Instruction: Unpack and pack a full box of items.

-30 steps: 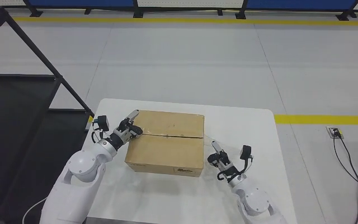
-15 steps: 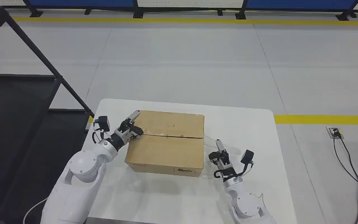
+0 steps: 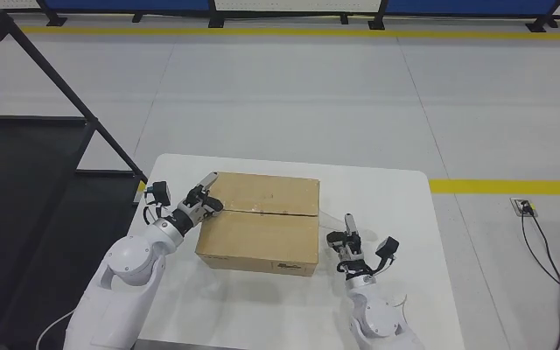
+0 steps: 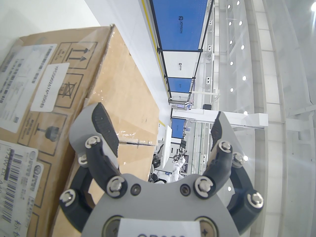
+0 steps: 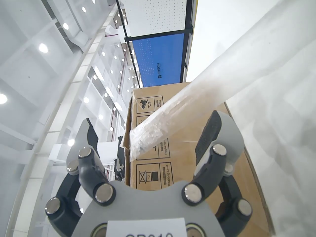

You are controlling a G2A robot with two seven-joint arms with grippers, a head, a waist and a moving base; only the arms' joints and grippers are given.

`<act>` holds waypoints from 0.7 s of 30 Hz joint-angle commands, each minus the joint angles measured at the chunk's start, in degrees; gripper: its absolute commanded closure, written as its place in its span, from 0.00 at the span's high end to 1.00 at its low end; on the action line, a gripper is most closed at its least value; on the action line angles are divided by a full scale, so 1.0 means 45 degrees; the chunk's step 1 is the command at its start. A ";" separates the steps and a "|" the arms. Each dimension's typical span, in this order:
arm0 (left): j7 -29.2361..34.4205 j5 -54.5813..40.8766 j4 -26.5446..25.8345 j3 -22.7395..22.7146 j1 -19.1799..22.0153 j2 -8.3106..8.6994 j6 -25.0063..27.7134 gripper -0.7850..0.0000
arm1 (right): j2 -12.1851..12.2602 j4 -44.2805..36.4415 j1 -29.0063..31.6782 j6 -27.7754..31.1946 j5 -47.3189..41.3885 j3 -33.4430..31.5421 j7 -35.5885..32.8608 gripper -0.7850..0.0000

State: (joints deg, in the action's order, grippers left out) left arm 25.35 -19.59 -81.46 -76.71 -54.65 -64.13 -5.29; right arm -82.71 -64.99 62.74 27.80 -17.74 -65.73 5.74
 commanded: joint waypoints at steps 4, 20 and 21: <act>-0.0004 0.0021 -0.0008 -0.0029 -0.0003 -0.0018 0.0014 1.00 | -0.0287 0.1139 -0.0630 0.1103 -0.0990 0.0207 0.0117 1.00; 0.0056 -0.0021 -0.0035 -0.0185 -0.0028 -0.0066 0.0051 1.00 | -0.0932 0.2060 -0.1288 0.4049 -0.1098 0.0254 0.1378 1.00; 0.0066 -0.0027 -0.0038 -0.0192 -0.0033 -0.0069 0.0052 1.00 | -0.0936 0.1924 -0.1243 0.4033 -0.0967 0.0201 0.1447 1.00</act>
State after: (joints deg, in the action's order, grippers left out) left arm 25.60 -19.67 -81.61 -77.55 -54.78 -64.43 -5.06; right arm -86.91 -55.77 56.96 46.04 -22.58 -64.61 12.00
